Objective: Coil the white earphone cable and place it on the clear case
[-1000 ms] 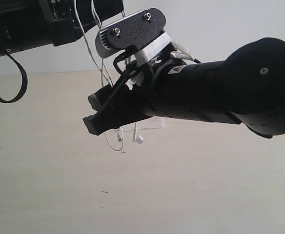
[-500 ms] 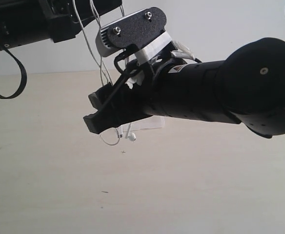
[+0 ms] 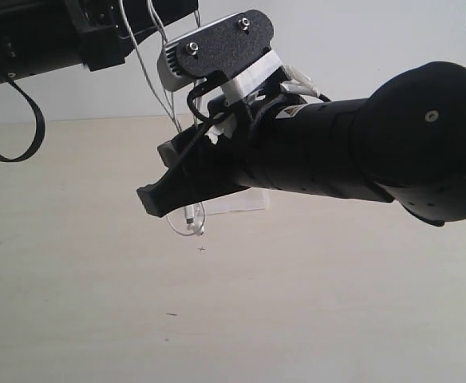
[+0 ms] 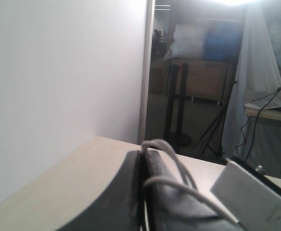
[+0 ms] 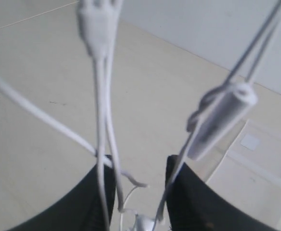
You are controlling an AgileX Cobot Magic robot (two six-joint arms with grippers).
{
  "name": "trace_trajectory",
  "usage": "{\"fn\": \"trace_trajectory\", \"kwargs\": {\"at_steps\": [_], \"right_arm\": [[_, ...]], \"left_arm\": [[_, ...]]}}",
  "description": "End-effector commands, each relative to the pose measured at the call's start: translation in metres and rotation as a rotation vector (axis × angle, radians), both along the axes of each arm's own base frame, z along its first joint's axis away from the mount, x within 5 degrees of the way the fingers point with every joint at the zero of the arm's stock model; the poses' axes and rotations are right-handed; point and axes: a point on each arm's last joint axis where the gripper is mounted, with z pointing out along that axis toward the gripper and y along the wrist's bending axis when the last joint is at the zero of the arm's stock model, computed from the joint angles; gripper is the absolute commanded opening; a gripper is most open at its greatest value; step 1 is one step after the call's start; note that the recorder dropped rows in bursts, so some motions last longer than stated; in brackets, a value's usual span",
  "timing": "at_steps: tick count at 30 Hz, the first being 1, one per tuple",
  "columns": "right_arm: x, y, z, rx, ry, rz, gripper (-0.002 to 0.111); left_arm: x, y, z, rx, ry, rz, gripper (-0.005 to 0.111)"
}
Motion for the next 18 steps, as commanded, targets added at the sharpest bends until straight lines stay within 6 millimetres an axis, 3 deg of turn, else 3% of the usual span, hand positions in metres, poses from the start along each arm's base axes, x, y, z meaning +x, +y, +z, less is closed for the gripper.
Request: {"fn": "trace_trajectory", "kwargs": {"at_steps": [1, 4, 7, 18], "right_arm": [[0.0017, 0.0013, 0.0024, 0.001, -0.019, -0.003, 0.034], [0.0017, 0.0013, 0.0024, 0.001, -0.019, -0.003, 0.026], [0.0018, 0.0013, 0.0025, 0.002, -0.021, -0.005, 0.0], [0.0086, -0.0029, 0.009, 0.025, -0.096, -0.082, 0.0]], "left_arm": [[-0.0022, -0.0011, 0.0058, -0.02, -0.017, -0.009, 0.0], [-0.0026, -0.0014, 0.0061, -0.023, -0.019, -0.014, 0.0], [-0.0026, -0.0014, 0.0061, -0.028, -0.01, -0.015, 0.0], [-0.0084, -0.001, 0.011, -0.012, -0.023, -0.027, 0.0]]}}
